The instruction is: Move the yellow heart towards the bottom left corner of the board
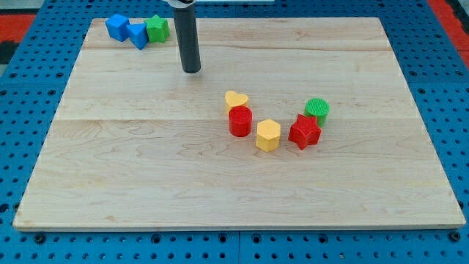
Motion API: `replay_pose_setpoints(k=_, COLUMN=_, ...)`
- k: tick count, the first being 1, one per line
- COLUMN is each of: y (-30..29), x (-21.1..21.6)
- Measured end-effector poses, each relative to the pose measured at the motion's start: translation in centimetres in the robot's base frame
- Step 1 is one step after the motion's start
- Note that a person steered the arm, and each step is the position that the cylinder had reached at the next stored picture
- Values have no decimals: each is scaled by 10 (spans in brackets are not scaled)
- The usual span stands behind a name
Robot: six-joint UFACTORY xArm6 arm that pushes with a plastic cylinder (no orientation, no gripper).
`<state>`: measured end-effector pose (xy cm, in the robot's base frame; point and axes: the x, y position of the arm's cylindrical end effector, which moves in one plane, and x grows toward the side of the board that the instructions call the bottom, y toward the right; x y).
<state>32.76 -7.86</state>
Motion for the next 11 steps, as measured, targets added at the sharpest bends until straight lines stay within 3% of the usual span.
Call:
replay_pose_setpoints(k=3, y=36, x=0)
replay_pose_setpoints(k=5, y=99, x=71)
replay_pose_setpoints(k=7, y=31, x=131)
replay_pose_setpoints(k=9, y=-74, x=148)
replay_pose_setpoints(k=10, y=-84, x=144)
replay_pose_setpoints(k=11, y=-47, x=95)
